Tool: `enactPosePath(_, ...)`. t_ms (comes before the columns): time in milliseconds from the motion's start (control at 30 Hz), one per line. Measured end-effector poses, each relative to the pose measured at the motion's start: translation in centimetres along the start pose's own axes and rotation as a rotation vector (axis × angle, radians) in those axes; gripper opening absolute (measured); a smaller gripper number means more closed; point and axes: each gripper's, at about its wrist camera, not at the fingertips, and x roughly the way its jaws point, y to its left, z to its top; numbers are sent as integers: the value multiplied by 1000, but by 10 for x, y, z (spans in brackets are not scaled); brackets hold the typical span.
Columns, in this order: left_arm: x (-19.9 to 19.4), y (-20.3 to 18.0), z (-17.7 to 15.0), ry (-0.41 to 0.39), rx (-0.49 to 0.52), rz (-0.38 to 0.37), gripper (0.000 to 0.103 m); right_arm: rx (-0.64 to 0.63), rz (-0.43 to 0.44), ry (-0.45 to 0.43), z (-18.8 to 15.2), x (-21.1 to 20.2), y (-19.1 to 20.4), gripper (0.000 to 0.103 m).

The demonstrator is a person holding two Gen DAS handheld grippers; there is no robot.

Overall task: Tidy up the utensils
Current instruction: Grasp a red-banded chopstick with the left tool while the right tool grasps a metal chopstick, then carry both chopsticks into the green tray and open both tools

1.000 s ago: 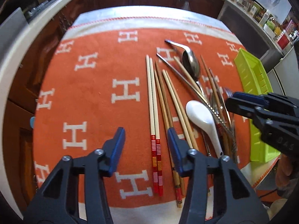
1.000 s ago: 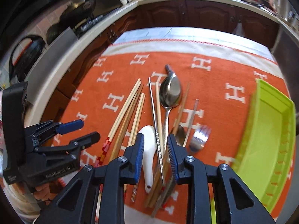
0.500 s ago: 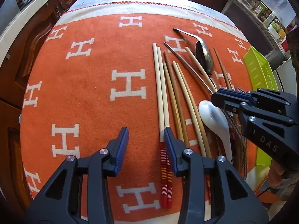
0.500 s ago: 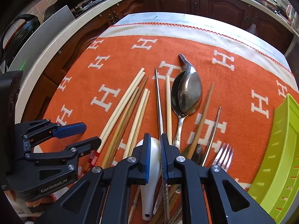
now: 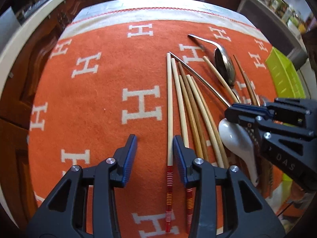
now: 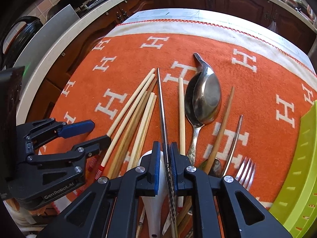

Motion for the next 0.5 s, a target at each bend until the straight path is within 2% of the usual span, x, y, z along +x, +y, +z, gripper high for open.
enactPosePath(133,-1,1,0,-13,2,4,32,-13,-17,-4,-1,1,3,7)
enactPosePath(200,-2,1,0,-19,2,18,5,1,-19,-9,0,0,1,5)
enactPosePath(500,-17,5,-10,0,-85,-5,3,127,64,-69,-13,-37,-22,5)
